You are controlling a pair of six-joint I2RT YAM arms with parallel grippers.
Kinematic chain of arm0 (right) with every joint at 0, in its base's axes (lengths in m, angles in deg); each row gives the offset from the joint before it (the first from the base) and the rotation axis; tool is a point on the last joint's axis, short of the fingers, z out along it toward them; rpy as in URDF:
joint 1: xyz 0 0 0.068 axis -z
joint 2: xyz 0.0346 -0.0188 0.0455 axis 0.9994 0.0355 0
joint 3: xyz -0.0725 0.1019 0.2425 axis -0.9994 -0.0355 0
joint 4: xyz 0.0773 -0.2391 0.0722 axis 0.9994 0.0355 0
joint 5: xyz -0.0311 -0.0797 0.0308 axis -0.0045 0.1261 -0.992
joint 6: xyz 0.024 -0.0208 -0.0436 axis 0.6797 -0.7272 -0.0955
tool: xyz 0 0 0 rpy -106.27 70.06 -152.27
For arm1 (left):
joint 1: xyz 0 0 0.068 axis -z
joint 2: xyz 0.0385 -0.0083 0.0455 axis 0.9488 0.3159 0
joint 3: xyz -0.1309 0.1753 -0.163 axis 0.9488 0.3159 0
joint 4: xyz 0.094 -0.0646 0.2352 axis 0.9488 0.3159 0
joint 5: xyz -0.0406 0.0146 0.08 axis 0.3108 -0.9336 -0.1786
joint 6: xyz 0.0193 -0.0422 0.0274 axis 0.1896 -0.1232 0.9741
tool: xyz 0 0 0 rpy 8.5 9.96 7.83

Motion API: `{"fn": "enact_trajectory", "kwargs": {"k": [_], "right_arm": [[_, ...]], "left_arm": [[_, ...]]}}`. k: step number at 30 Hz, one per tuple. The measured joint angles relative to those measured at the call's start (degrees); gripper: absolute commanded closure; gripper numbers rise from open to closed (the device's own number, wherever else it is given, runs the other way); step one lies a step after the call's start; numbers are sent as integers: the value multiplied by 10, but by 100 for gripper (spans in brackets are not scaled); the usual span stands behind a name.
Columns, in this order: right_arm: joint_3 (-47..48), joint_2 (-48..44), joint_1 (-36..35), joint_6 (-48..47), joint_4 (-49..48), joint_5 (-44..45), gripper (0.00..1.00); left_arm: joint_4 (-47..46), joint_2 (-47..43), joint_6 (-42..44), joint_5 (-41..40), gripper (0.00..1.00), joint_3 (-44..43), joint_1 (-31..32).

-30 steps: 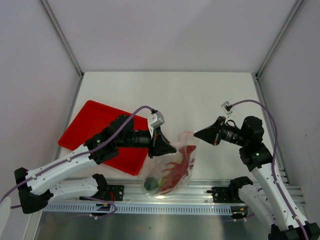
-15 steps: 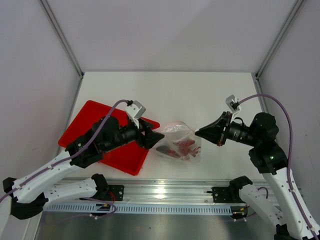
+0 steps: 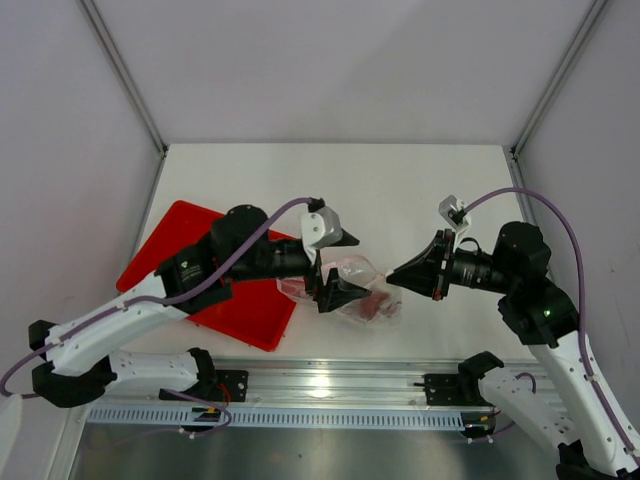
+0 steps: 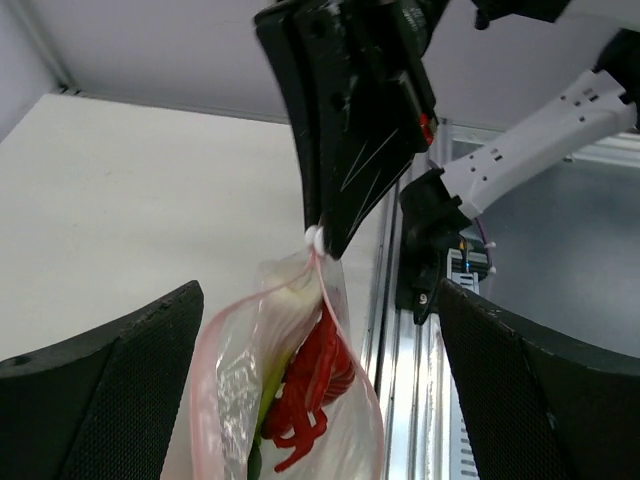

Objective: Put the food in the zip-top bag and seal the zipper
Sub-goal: Zip the zipper food storage bag at the center of the board.

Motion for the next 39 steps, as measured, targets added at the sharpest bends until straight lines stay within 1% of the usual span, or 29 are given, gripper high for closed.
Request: {"fn": "enact_trajectory", "kwargs": {"k": [3, 7, 11, 19, 22, 23, 25, 26, 28, 29, 30, 37, 38, 39], "right_arm": [[4, 0, -5, -6, 12, 0, 100], [11, 0, -8, -11, 20, 0, 100], [16, 0, -9, -15, 25, 0, 100], [16, -9, -11, -16, 36, 2, 100], [16, -12, -11, -16, 37, 2, 100], [16, -13, -11, -16, 38, 2, 100], [16, -15, -11, -16, 38, 2, 100], [16, -16, -11, -16, 38, 2, 100], [16, -16, -11, -16, 39, 3, 100], [16, -16, -11, -16, 40, 4, 100], [16, -17, -11, -16, 40, 5, 100], [16, -18, -11, -16, 40, 21, 100], [16, -18, -11, -16, 40, 26, 100], [16, -18, -11, -16, 40, 31, 99]], "left_arm": [[20, 47, 49, 53, 0, -42, 4], [51, 96, 84, 96, 1, -84, 4], [80, 139, 100, 114, 0, -111, 5], [128, 181, 109, 110, 1, -113, 5], [136, 182, 108, 101, 9, -110, 5], [136, 182, 108, 98, 17, -107, 5], [137, 182, 108, 91, 25, -98, 5], [137, 182, 107, 88, 34, -93, 5], [140, 182, 105, 81, 42, -85, 5], [142, 182, 105, 78, 49, -83, 5], [145, 182, 105, 76, 53, -83, 5], [147, 176, 97, 64, 80, -79, 5], [147, 171, 92, 59, 88, -76, 5], [147, 169, 89, 57, 94, -75, 6]]}}
